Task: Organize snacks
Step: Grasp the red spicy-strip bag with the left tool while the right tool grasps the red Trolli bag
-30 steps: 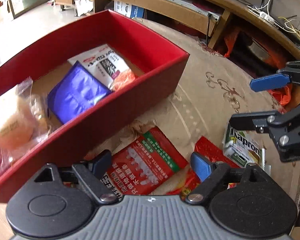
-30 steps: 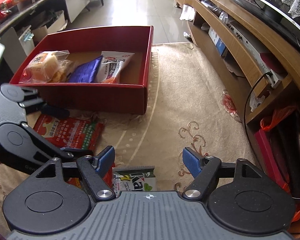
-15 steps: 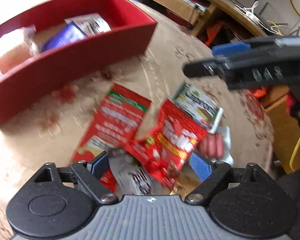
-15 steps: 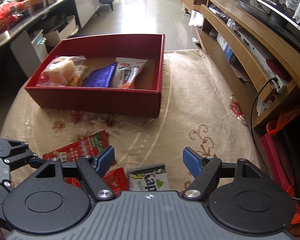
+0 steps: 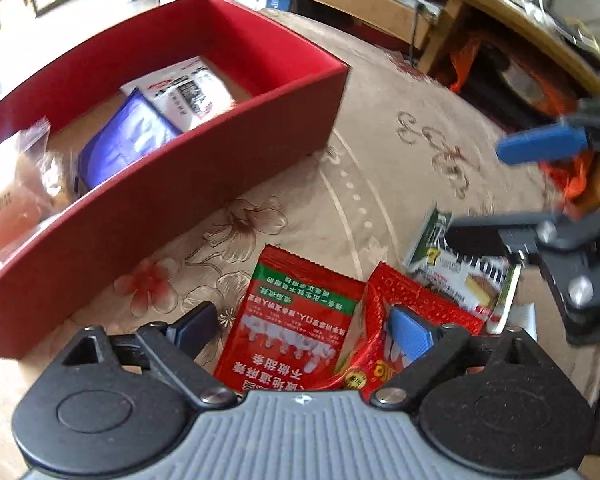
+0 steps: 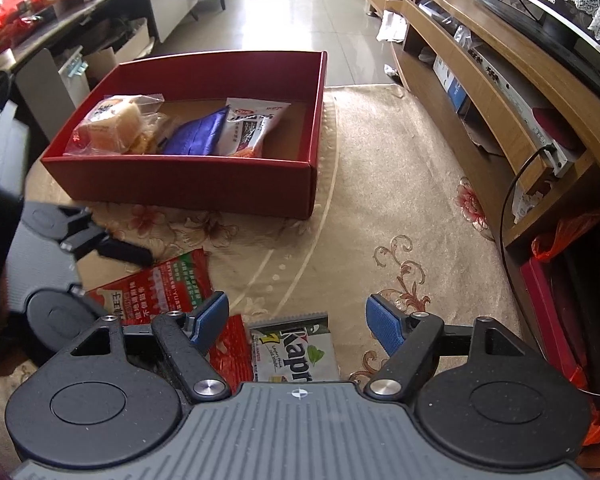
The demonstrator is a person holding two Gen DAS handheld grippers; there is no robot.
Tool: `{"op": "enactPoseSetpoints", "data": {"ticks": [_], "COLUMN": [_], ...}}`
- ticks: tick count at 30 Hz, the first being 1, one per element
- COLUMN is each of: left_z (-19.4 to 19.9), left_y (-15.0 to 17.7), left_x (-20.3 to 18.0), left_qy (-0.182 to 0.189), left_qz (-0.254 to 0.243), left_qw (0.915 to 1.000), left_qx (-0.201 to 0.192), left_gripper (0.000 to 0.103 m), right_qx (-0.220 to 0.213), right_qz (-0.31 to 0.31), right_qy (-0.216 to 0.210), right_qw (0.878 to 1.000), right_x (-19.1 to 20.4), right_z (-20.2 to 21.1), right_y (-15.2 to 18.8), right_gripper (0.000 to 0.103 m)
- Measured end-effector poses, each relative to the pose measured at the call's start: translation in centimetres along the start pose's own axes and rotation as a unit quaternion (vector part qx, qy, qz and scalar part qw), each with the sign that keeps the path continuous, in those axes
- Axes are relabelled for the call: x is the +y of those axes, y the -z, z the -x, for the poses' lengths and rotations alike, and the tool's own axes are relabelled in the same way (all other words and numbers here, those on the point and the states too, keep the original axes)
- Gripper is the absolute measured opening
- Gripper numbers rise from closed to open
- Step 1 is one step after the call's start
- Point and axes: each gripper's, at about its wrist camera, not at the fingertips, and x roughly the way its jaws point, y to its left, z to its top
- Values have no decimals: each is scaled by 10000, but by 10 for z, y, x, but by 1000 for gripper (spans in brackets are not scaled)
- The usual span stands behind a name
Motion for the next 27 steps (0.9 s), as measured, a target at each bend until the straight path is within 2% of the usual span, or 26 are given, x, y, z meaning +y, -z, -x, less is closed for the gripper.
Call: {"op": "enactPoseSetpoints", "data": {"ticks": [3, 6, 9, 11, 13, 15, 17, 21, 24, 27], "left_z": [5, 8, 11, 16, 22, 25, 27, 35, 35, 24], "left_y": [9, 23, 39, 49, 58, 62, 62, 59, 57, 54], "left_x": [2, -12, -27, -35, -37, -35, -26, -8, -3, -14], "left_qy": [36, -187, -116, 45, 372, 593, 652, 240, 106, -141], "left_qz": [85, -117, -198, -195, -84, 158, 439, 775, 843, 497], "left_qw": [9999, 9997, 9996, 9996, 9989, 9976, 9963, 9964, 9963, 9985], "left_qx": [50, 64, 142, 206, 269, 323, 343, 227, 129, 160], "left_gripper": [87, 87, 88, 88, 87, 87, 87, 87, 87, 86], "right_qx": [-28, -44, -9, -9, 20, 117, 277, 520, 731, 886], "right_qz": [-10, -64, -36, -21, -61, -142, -317, -928, -1442, -1784], "right_qy": [-30, -21, -14, -24, -53, -100, -182, -250, -483, -408], "right_qw": [10000, 10000, 10000, 10000, 10000, 9998, 9989, 9940, 9856, 9791], "right_x": [-2, -6, -3, 0, 3, 5, 6, 6, 9, 17], "right_z": [4, 5, 5, 8, 12, 15, 16, 22, 23, 19], "right_y": [1, 1, 3, 8, 16, 26, 40, 73, 97, 110], "right_gripper": [81, 81, 81, 81, 81, 81, 81, 81, 81, 80]}}
